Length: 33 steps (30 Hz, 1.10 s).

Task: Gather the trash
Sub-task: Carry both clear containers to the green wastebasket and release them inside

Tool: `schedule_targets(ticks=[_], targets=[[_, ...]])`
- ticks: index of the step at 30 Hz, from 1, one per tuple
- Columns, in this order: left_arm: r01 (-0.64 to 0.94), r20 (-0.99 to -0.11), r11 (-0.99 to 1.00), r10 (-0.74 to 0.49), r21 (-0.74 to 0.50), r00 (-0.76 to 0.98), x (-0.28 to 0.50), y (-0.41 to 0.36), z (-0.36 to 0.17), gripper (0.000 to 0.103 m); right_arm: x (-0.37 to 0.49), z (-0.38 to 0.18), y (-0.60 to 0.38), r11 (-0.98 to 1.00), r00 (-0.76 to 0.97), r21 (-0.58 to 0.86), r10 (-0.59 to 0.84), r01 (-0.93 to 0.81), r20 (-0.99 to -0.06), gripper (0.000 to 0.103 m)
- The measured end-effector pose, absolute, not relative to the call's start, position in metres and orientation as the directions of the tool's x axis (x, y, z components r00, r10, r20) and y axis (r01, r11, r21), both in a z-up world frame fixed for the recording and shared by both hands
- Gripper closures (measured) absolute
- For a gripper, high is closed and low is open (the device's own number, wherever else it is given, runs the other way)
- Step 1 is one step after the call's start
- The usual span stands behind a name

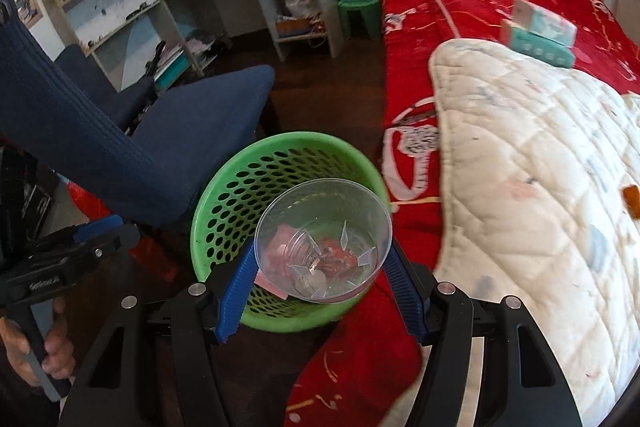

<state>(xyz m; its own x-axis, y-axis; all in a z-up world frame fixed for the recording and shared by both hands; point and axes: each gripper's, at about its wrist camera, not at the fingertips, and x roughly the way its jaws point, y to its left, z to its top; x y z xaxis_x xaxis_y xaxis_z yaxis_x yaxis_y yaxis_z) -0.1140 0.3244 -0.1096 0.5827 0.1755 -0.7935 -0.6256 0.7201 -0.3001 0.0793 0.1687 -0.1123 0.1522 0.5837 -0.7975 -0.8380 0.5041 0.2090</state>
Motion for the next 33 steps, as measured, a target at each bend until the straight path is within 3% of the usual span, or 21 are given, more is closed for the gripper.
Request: schedule_targets(ticks=[7,9,16,33], targets=[[-0.641,-0.801,0.704,0.172,-0.307,0.573,-0.12,0.329,-0.119,0.032,0.079,-0.126,0.203,0.486,0.121,0.221,0.579,-0.846,-0.806,0.041],[-0.644,-0.802,0.697,0.167,-0.315,0.574,-0.121,0.331,-0.122,0.032,0.081,-0.126,0.207,0.49,0.127,0.223,0.583,-0.843,-0.803,0.029],[-0.644,-0.801,0.694,0.162,-0.322,0.576,-0.121,0.33,-0.123,0.032,0.087,-0.119,0.209,0.497,0.14,0.241,0.611,-0.833,-0.779,0.028],[-0.551,-0.786,0.774,0.117,-0.311,0.608,-0.077,0.291,-0.105,0.032,0.125,-0.091,0.082,0.649,0.297,0.219,0.588,-0.729,-0.752,0.026]])
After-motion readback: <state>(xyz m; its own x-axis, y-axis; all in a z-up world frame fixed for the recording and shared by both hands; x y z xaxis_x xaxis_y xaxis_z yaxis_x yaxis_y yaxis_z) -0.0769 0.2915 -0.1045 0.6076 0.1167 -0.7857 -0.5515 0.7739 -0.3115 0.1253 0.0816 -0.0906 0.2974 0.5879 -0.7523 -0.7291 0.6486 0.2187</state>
